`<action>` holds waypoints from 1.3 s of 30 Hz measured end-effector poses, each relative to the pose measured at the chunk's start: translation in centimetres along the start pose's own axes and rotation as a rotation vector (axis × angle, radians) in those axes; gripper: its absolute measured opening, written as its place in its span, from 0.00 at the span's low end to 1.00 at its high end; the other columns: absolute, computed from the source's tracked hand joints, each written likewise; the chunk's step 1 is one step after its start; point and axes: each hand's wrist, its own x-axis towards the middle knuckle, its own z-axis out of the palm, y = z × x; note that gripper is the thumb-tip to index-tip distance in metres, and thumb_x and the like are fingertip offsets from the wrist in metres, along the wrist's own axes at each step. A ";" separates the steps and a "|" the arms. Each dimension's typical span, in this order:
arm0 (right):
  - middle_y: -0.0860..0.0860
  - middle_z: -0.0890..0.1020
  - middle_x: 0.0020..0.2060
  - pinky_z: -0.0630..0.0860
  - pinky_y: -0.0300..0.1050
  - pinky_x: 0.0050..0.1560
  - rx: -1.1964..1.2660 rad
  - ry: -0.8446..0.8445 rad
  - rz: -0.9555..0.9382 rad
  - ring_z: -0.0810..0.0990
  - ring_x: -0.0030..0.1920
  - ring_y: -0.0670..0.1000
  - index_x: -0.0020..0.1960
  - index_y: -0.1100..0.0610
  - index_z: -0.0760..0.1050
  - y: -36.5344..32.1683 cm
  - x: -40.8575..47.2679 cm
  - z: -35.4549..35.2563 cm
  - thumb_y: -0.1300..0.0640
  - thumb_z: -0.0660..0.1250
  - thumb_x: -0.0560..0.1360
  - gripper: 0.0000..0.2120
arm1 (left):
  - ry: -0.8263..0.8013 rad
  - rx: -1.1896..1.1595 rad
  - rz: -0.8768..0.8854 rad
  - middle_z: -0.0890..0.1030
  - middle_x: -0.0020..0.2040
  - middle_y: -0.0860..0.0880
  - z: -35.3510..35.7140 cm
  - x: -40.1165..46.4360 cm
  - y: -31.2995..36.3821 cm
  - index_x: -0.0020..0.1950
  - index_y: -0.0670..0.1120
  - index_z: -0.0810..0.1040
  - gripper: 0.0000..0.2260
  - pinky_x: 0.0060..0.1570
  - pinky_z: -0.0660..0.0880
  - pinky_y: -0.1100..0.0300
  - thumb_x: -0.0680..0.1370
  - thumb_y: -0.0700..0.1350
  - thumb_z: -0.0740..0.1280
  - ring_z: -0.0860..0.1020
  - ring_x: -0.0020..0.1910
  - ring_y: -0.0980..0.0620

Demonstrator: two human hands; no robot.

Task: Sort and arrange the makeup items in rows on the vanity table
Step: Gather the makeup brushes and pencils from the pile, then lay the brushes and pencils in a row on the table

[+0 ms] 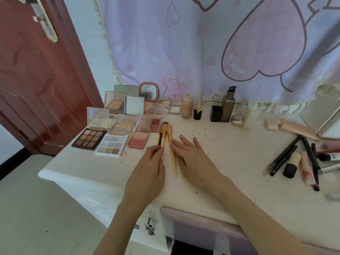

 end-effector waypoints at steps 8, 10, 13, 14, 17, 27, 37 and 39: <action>0.48 0.64 0.73 0.41 0.48 0.75 0.076 0.081 0.030 0.54 0.75 0.48 0.73 0.54 0.62 -0.8 0.9 0.1 0.54 0.52 0.82 0.20 | -0.056 0.003 0.019 0.66 0.71 0.53 -0.1 0.3 0.3 0.72 0.48 0.64 0.20 0.69 0.62 0.57 0.81 0.49 0.53 0.64 0.68 0.58; 0.49 0.66 0.72 0.42 0.46 0.74 0.124 0.108 0.034 0.56 0.75 0.48 0.70 0.55 0.66 -0.9 0.9 -0.1 0.56 0.53 0.81 0.18 | -0.058 0.005 0.016 0.66 0.71 0.53 -0.1 0.3 0.3 0.72 0.48 0.63 0.20 0.69 0.63 0.57 0.81 0.50 0.54 0.65 0.68 0.58; 0.49 0.65 0.73 0.42 0.47 0.74 0.096 0.086 -0.003 0.55 0.75 0.50 0.72 0.54 0.64 -0.7 0.8 0.1 0.60 0.52 0.81 0.19 | -0.046 0.019 0.021 0.66 0.71 0.52 -0.1 0.2 0.2 0.72 0.47 0.63 0.20 0.68 0.63 0.58 0.80 0.47 0.56 0.65 0.68 0.57; 0.49 0.64 0.73 0.41 0.47 0.74 0.082 0.080 -0.015 0.54 0.75 0.50 0.72 0.54 0.63 -0.7 0.8 0.2 0.61 0.52 0.81 0.20 | -0.044 0.027 0.024 0.65 0.71 0.52 -0.1 0.2 0.2 0.73 0.47 0.63 0.20 0.68 0.63 0.59 0.80 0.46 0.56 0.65 0.68 0.57; 0.49 0.62 0.74 0.41 0.47 0.74 0.072 0.074 -0.025 0.53 0.76 0.50 0.74 0.54 0.61 -0.6 0.7 0.4 0.62 0.52 0.81 0.21 | -0.047 0.041 0.026 0.64 0.72 0.51 -0.1 0.3 0.2 0.73 0.46 0.62 0.20 0.69 0.62 0.60 0.81 0.45 0.54 0.64 0.69 0.56; 0.49 0.71 0.68 0.53 0.28 0.63 0.235 0.234 0.080 0.65 0.69 0.47 0.69 0.55 0.69 0.9 -3.6 -2.5 0.59 0.56 0.81 0.17 | 0.032 0.019 0.082 0.65 0.72 0.49 -0.8 0.3 1.7 0.70 0.45 0.67 0.19 0.66 0.58 0.63 0.80 0.44 0.59 0.58 0.72 0.58; 0.53 0.74 0.65 0.58 0.42 0.68 -0.027 0.317 0.425 0.69 0.66 0.53 0.65 0.57 0.73 10.3 -13.5 -7.4 0.58 0.59 0.79 0.16 | -0.132 -0.131 0.315 0.75 0.53 0.53 5.4 1.8 12.9 0.62 0.49 0.75 0.12 0.52 0.61 0.72 0.79 0.46 0.61 0.68 0.55 0.58; 0.52 0.68 0.71 0.50 0.45 0.73 -0.109 0.233 0.438 0.63 0.71 0.52 0.69 0.56 0.68 11.5 -14.6 -7.4 0.54 0.55 0.81 0.18 | -0.187 -0.149 0.291 0.74 0.52 0.53 7.1 2.3 15.0 0.63 0.49 0.73 0.14 0.50 0.62 0.71 0.79 0.50 0.61 0.68 0.54 0.57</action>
